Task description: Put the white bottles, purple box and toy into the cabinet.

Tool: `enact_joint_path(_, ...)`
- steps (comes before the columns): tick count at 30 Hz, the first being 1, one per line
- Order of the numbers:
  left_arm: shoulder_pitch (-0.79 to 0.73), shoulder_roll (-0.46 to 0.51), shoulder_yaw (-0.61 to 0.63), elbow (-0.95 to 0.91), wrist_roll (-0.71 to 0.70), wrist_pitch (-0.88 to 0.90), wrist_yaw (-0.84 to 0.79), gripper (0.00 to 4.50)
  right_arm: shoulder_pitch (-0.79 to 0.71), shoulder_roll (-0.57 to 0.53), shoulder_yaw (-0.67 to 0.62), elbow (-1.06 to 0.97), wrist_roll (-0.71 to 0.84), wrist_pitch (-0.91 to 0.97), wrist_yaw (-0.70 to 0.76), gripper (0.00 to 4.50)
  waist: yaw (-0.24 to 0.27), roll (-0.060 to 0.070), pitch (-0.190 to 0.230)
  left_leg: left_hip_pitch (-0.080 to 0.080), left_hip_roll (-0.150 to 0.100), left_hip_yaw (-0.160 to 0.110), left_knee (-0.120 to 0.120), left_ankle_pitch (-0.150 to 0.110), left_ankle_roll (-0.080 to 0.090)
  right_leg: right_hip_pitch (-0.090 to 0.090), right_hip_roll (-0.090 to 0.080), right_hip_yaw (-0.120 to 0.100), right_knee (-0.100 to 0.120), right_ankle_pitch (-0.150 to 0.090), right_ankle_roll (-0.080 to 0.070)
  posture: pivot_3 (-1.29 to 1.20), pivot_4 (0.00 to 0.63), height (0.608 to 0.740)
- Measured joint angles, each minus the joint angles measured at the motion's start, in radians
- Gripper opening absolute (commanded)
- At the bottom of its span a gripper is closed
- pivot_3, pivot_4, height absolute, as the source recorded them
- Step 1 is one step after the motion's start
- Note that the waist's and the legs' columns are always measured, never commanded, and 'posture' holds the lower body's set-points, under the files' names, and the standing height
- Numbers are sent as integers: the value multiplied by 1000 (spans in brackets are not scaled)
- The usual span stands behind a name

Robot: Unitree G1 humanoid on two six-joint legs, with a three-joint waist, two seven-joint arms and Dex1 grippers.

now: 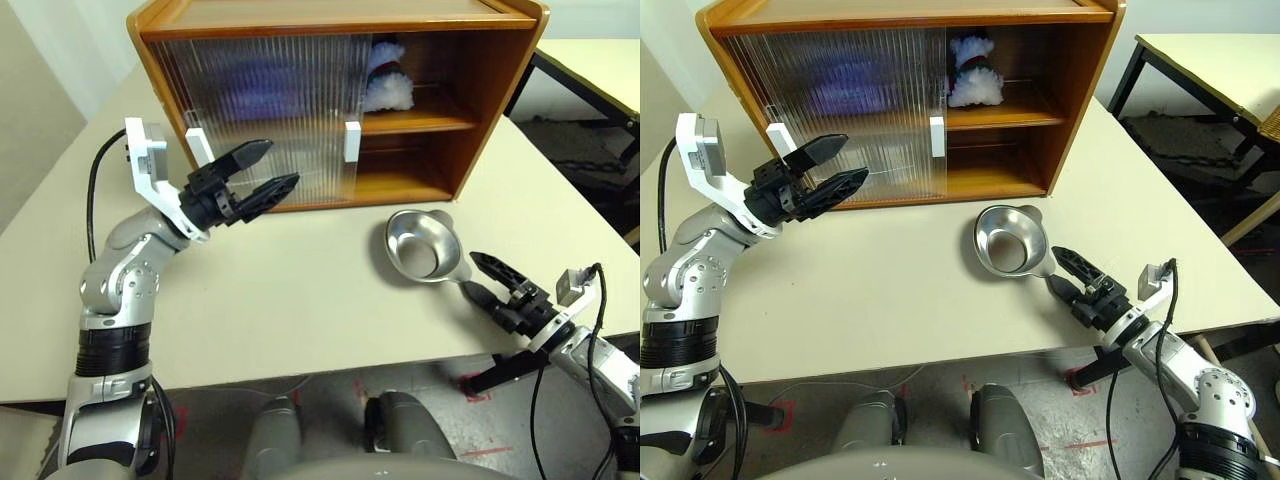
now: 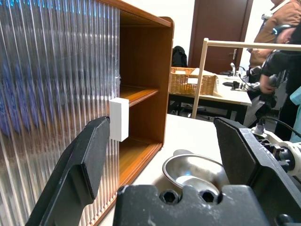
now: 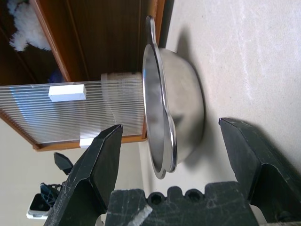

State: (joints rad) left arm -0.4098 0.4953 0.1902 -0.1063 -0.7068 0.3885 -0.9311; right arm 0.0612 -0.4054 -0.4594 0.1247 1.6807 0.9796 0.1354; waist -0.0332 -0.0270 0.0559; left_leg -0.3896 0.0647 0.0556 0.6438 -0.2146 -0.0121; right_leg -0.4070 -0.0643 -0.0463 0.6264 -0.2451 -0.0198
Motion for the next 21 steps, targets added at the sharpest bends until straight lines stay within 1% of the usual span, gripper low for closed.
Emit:
enact_joint_path(11,0,0,1,0,0,0,7,4500,-19,-20,-4,47,-40,44,71,4475,1,-1,-1,0,0,0,0,0,0,0,0,0,0,0,0,29,7,740)
enact_joint_path(14,0,0,3,0,0,0,8,4500,-33,-24,-8,76,-62,56,90,3873,1,-3,-2,0,0,0,0,0,0,0,0,0,0,0,1,32,8,740)
enact_joint_path(19,0,0,8,0,0,0,9,4500,-40,-28,-15,114,-100,70,113,2003,3,-3,-2,0,0,0,0,0,0,0,0,0,0,0,1,36,8,740)
enact_joint_path(21,0,0,10,0,0,0,13,4500,-50,-30,-21,115,-105,87,130,1299,4,-5,-3,0,0,0,0,0,0,1,0,0,0,3,5,39,8,740)
